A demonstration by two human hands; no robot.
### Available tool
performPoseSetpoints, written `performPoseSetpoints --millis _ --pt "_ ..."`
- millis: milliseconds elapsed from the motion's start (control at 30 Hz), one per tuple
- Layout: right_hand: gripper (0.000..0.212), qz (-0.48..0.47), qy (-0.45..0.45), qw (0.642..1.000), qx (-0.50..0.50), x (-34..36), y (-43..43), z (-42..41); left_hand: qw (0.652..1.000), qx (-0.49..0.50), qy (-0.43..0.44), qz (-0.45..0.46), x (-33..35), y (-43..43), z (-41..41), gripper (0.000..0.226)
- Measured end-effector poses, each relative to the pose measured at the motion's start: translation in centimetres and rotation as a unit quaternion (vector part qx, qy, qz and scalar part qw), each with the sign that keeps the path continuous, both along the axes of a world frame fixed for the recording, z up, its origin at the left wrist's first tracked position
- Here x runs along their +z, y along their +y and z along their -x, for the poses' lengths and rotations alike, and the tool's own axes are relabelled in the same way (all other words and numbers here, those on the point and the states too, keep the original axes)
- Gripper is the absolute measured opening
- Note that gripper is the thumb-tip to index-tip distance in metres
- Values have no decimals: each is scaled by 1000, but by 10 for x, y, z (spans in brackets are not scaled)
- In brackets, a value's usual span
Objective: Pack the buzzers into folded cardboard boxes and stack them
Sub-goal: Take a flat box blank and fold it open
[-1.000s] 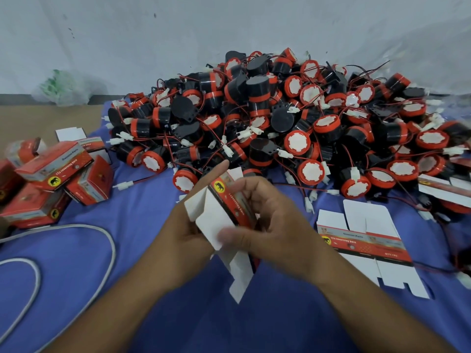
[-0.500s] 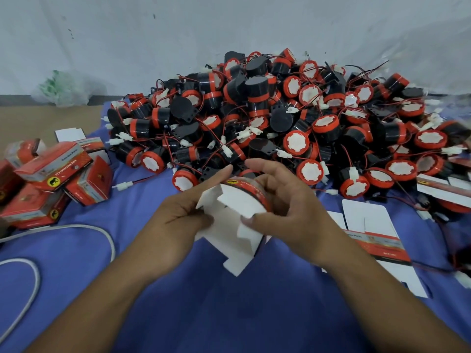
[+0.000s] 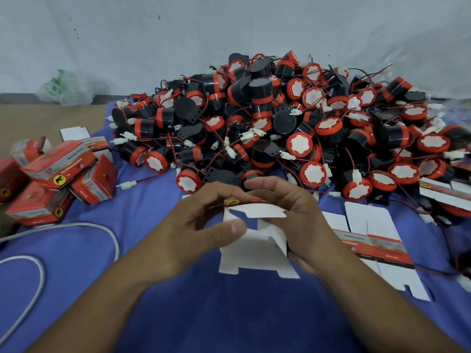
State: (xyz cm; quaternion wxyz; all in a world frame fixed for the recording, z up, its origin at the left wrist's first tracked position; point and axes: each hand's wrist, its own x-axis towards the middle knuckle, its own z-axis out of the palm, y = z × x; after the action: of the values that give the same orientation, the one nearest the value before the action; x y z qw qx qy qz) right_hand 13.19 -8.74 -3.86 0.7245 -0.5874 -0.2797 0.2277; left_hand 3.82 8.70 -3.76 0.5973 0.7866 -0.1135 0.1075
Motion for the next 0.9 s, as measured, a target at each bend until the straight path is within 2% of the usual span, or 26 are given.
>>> performPoseSetpoints --millis 67,133,233,333,400,467,567,600,633,667,700,733,767,800,900 --pt "34 6 -8 1000 -1 -2 3 4 998 30 6 -50 -2 -4 -2 33" --pt "33 8 -31 999 -10 -5 7 8 996 69 7 -50 -4 -11 -3 29" --pt "31 16 -52 998 -10 -6 10 9 994 104 1 -15 -3 -14 -3 27" --pt "39 26 -42 997 67 -5 5 5 986 151 -3 63 -4 -10 -6 14" --pt "47 46 -69 990 115 -6 1 4 978 188 6 84 -6 -4 -7 19" --pt "49 43 -80 989 118 -5 1 5 978 176 17 107 -5 -1 -4 20" --pt "40 -27 -1 999 44 -4 5 4 985 88 65 137 5 -9 -7 25" --pt "37 -44 41 998 20 -5 6 2 990 45 62 118 0 -10 -6 34" --pt "38 -54 81 995 4 -4 6 0 988 45 55 140 -2 -12 -6 39" --pt "40 -60 114 992 -2 -3 5 -2 989 56 43 132 -8 -10 -6 31" --pt "43 -62 138 989 0 -2 5 -2 995 62 31 77 -9 -11 -7 16" --pt "44 -60 151 987 4 -1 5 -1 999 43 0 1 -7 -10 -4 25" --pt "44 -59 154 986 10 0 6 1 997 65 -19 -46 -9 -11 -4 41" --pt "43 -60 151 987 15 0 7 3 993 100 -45 -53 -11 -12 -7 46" --pt "30 -64 121 990 28 -3 10 11 989 121 -67 53 -16 -11 -4 35"
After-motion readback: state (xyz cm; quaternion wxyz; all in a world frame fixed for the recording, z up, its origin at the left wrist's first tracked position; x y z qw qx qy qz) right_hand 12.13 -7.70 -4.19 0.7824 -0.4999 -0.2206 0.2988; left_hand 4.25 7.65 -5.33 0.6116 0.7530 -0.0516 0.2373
